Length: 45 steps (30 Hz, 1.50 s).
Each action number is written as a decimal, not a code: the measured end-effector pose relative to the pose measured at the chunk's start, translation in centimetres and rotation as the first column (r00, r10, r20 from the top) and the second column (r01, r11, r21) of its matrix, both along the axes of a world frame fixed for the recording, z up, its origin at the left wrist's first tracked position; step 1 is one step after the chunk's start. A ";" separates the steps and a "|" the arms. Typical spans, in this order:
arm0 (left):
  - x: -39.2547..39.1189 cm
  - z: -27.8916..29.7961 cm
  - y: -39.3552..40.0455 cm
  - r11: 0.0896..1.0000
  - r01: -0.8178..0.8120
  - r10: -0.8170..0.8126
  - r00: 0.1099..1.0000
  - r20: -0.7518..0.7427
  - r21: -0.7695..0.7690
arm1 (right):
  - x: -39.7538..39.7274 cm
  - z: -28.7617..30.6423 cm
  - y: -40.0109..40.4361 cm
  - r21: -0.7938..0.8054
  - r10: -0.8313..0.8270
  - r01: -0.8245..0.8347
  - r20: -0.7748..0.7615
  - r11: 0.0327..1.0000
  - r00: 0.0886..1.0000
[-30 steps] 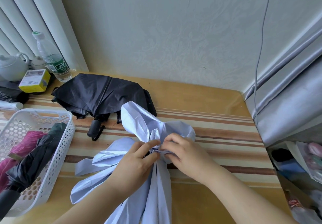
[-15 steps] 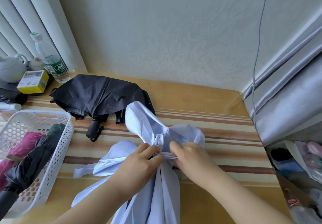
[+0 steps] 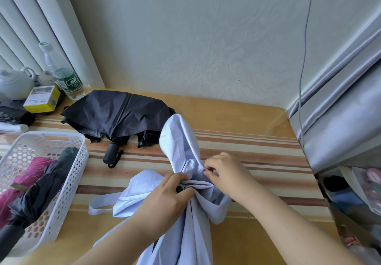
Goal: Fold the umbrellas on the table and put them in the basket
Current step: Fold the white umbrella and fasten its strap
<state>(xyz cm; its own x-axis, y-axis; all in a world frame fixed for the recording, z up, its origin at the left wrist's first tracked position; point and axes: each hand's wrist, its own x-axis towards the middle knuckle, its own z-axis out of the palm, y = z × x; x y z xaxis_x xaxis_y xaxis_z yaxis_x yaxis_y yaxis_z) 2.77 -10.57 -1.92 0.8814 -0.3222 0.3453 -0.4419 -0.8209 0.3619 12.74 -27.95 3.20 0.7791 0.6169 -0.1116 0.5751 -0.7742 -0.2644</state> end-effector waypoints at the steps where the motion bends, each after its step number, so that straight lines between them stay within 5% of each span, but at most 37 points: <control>1: 0.0 0.0 0.0 1.000 -0.004 0.004 1.000 -0.006 -0.008 | -0.2 0.1 0.1 0.019 0.059 -0.058 -0.009 0.998 0.998; 4: 0.2 0.1 -0.4 0.999 0.013 -0.013 1.000 -0.010 -0.032 | -0.7 0.5 0.7 0.040 0.201 -0.198 -0.114 0.979 0.973; 9: 0.6 0.6 -0.4 0.997 0.033 -0.032 0.999 0.023 -0.066 | -1.3 0.7 1.1 0.217 0.127 -0.075 -0.239 0.973 0.963; 13: 1.0 -0.4 0.5 0.998 0.063 -0.061 0.991 0.116 -0.017 | -1.8 0.0 0.4 0.211 0.179 -0.121 -0.285 0.970 0.941; 15: 1.2 -0.7 0.7 0.998 0.061 -0.059 0.990 0.129 -0.005 | -1.7 -0.3 -0.4 0.214 0.155 -0.107 -0.220 0.971 0.963; 17: 1.3 -0.6 0.8 0.999 0.046 -0.045 0.989 0.138 -0.007 | -0.9 -0.8 -1.7 0.262 -0.101 0.108 -0.040 0.959 0.994; 19: 1.4 -0.5 0.9 0.999 0.035 -0.032 0.988 0.151 -0.017 | 0.2 -0.9 -3.2 0.225 -0.486 0.491 -0.079 0.842 0.870; 21: 1.3 -0.3 0.9 0.999 0.040 -0.037 0.985 0.166 -0.011 | 0.7 -1.2 -4.3 -0.011 -0.702 0.801 -0.488 0.599 0.518; 23: 1.3 -0.2 0.8 0.998 0.062 -0.060 0.986 0.153 -0.009 | 0.8 -2.0 -4.9 -0.142 -0.570 0.887 -0.807 0.439 0.153; 25: 1.2 -0.1 0.7 0.997 0.080 -0.078 0.991 0.109 -0.014 | 0.9 -3.3 -5.0 -0.062 -0.301 0.930 -0.952 0.363 0.054; 31: 1.2 -0.5 1.0 0.997 0.071 -0.074 0.985 0.153 0.027 | 3.3 -1.7 -5.4 0.106 -0.148 0.950 -0.977 0.294 0.155; 38: 1.5 -0.6 1.3 1.000 0.005 -0.008 0.995 0.102 0.024 | 2.2 -0.3 -6.3 0.007 -0.581 0.762 -0.642 0.648 0.500; 41: 1.4 -0.3 0.9 1.000 -0.002 0.001 0.998 0.068 0.018 | 1.4 -0.4 -6.5 -0.106 -0.631 0.630 -0.279 0.769 0.724; 43: 1.4 -0.2 0.6 1.000 -0.017 0.016 0.998 0.064 0.005 | 1.0 -0.3 -6.4 -0.064 -0.625 0.643 -0.325 0.763 0.710; 45: 1.4 -0.2 0.5 0.999 -0.038 0.039 0.997 0.064 -0.012 | 0.8 -0.4 -6.3 0.091 -0.514 0.794 -0.716 0.602 0.472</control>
